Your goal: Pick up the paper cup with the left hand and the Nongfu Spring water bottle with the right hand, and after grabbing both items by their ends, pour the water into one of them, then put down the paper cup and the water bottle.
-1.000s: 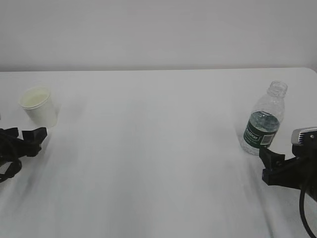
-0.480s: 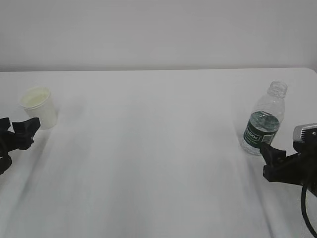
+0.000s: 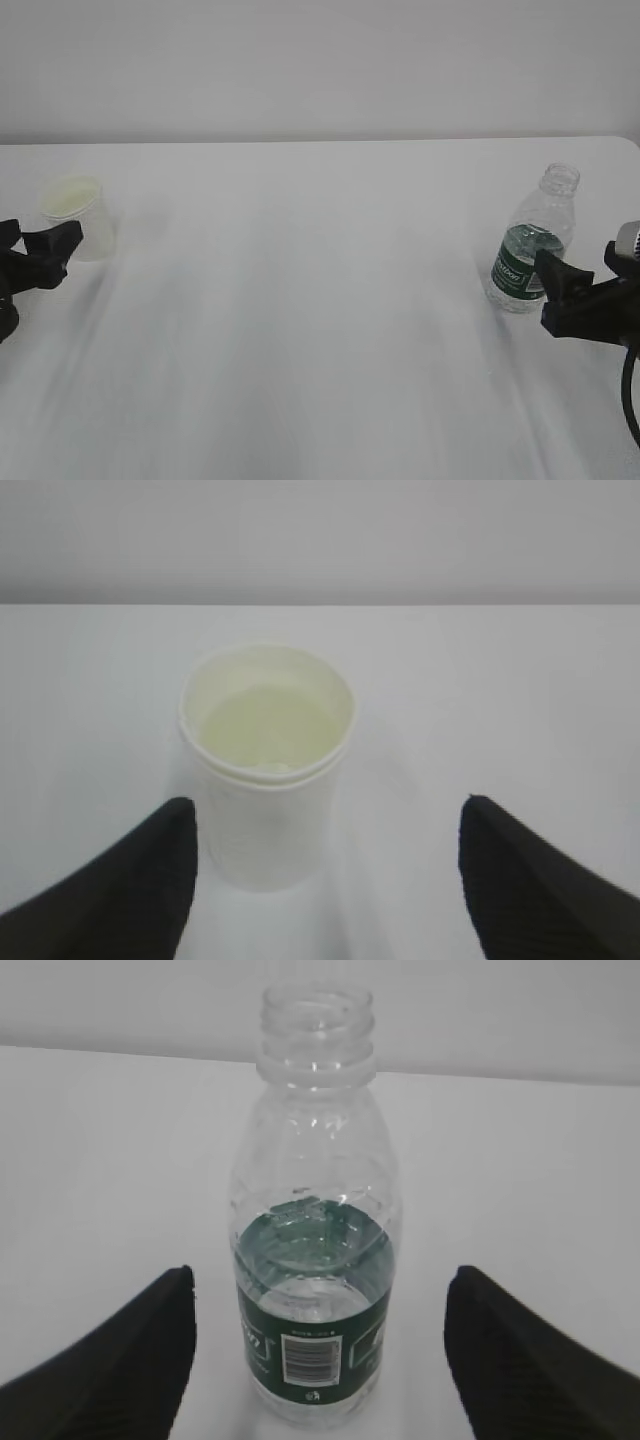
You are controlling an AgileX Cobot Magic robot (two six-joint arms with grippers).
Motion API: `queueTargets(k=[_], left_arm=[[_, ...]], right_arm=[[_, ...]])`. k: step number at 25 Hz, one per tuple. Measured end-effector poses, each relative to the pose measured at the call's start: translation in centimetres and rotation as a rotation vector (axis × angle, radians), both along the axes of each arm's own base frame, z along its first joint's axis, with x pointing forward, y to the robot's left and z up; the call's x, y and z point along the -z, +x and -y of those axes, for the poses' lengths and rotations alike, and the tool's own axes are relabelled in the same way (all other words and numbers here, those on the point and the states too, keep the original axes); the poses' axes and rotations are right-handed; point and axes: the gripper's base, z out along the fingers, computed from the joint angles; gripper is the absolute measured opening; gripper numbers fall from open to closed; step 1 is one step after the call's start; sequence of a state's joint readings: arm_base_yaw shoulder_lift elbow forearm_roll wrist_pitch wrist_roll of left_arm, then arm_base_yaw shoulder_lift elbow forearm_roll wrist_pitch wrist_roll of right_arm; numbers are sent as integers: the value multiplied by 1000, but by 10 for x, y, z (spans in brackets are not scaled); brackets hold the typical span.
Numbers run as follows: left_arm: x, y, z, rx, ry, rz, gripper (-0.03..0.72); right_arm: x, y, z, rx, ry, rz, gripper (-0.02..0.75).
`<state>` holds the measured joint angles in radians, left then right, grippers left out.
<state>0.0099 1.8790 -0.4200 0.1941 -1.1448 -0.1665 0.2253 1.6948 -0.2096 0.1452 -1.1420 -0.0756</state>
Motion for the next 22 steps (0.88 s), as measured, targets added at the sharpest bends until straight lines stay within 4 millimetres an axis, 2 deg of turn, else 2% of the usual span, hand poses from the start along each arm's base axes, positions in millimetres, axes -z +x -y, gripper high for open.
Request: queueTargets(k=[12, 22], left_arm=[[-37, -3, 0, -2, 9, 104, 587], [-63, -10, -1, -7, 23, 150, 567]], right_arm=[[-14, -3, 1, -5, -4, 22, 587], [-35, -10, 1, -15, -11, 60, 587]])
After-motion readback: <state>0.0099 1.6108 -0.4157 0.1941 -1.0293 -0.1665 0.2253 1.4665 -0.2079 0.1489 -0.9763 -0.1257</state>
